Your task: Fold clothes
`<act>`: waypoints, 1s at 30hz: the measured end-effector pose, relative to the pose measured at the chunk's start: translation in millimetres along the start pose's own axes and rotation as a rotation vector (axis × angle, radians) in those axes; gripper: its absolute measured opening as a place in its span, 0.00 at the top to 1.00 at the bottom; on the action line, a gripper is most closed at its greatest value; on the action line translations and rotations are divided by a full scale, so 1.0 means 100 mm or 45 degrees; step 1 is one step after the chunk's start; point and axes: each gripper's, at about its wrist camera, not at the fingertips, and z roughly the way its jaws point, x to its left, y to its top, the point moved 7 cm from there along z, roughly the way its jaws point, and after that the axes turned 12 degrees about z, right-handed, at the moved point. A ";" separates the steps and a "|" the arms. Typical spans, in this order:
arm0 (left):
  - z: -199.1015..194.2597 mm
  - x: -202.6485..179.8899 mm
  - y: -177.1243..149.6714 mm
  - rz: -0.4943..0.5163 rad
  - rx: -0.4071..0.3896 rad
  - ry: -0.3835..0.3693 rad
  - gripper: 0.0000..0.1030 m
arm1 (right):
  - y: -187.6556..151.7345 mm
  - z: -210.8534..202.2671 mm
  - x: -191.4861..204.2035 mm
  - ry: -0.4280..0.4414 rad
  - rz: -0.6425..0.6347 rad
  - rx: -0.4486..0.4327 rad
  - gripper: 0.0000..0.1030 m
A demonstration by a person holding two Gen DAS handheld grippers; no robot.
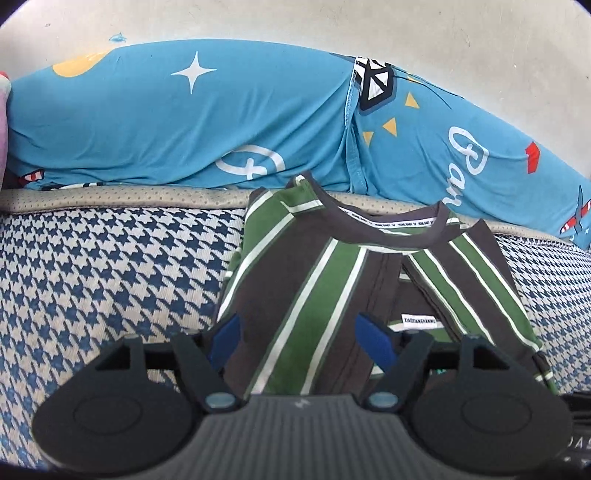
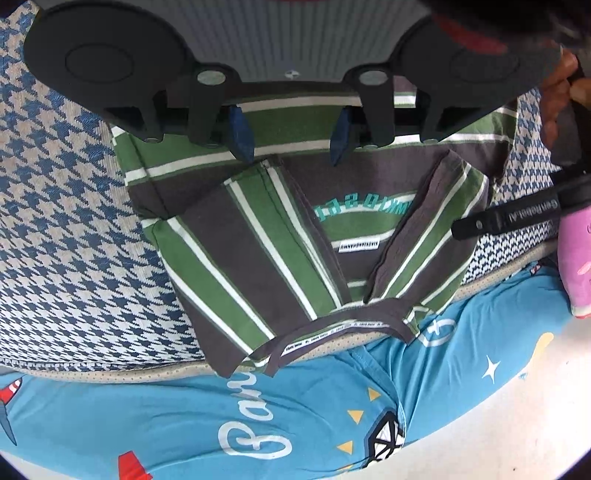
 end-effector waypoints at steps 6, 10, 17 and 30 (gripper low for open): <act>0.06 0.00 -0.08 0.040 0.038 0.060 0.30 | 0.03 0.03 -0.03 -0.023 0.013 0.014 0.55; 0.13 0.00 -0.16 0.056 0.082 0.100 0.25 | 0.01 0.07 -0.05 -0.050 0.018 0.040 0.55; 0.24 -0.06 -0.26 0.113 0.123 0.132 0.09 | -0.02 0.14 -0.06 -0.081 0.005 0.052 0.54; 0.34 -0.13 -0.32 0.153 0.141 0.185 0.00 | 0.02 0.13 -0.07 -0.066 0.010 0.057 0.49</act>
